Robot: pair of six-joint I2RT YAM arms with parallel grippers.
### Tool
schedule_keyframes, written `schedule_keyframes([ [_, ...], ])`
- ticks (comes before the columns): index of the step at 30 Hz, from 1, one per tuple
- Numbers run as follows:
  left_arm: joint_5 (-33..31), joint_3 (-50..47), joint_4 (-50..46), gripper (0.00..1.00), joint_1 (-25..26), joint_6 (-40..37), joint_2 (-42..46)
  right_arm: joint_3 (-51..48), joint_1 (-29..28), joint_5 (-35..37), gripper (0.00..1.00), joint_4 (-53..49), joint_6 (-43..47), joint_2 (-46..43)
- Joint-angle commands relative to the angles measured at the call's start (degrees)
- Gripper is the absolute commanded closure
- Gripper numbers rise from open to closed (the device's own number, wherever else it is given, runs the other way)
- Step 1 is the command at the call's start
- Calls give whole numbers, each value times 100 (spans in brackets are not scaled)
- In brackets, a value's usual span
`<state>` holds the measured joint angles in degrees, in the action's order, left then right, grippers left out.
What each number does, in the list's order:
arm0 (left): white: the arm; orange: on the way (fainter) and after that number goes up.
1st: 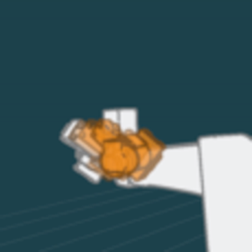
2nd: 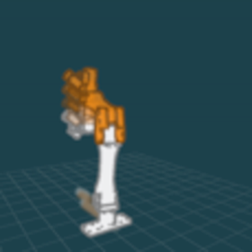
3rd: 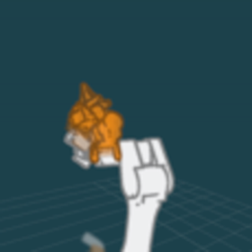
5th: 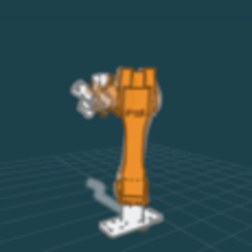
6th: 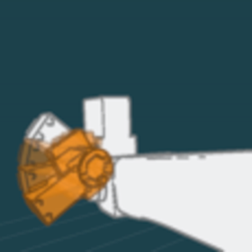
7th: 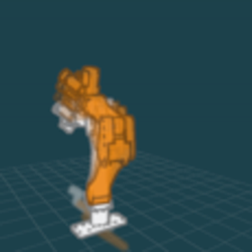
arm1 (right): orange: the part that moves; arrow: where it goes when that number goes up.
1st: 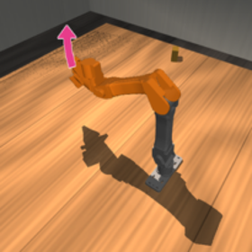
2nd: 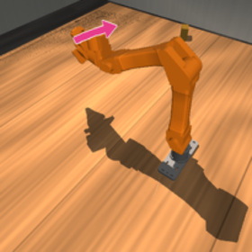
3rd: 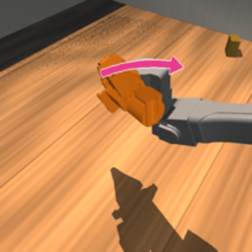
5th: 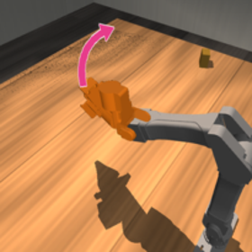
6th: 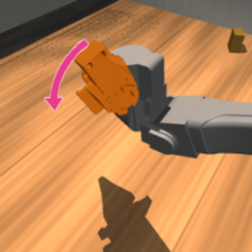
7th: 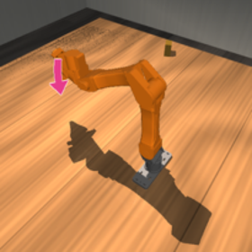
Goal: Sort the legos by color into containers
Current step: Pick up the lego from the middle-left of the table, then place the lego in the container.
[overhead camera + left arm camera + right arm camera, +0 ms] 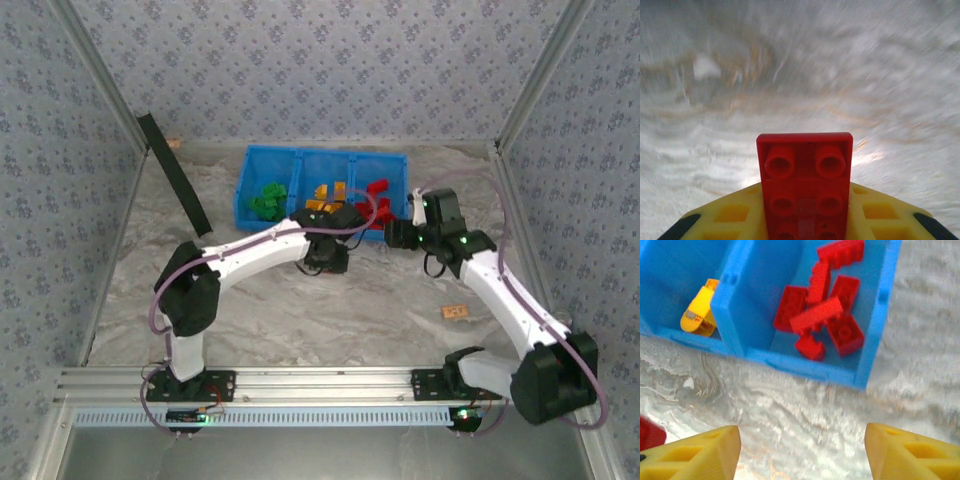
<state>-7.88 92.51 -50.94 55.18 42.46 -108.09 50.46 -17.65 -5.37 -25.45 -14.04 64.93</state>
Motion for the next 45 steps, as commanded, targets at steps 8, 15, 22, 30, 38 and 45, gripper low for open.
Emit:
schedule_keyframes([
  [8,-945,2764,-200,75,-155,-1208,-1302,-1374,-313,-169,29,-421,-1338,-1585],
  [15,-1040,4947,-140,76,-353,-1494,-2697,-1771,-1189,12,28,-623,-1804,-1893],
  [22,-705,5982,134,76,-663,-1429,-3646,-1778,-2434,774,27,-865,-2103,-2005],
  [30,-158,6092,427,75,-859,-1312,-4176,-2287,-2973,1169,25,-874,-2642,-2423],
  [38,162,6138,498,75,-877,-1219,-4417,-2435,-3011,1178,24,-946,-2692,-2407],
  [45,349,6164,657,75,-852,-1022,-4575,-2402,-3011,1196,23,-961,-2665,-2355],
])
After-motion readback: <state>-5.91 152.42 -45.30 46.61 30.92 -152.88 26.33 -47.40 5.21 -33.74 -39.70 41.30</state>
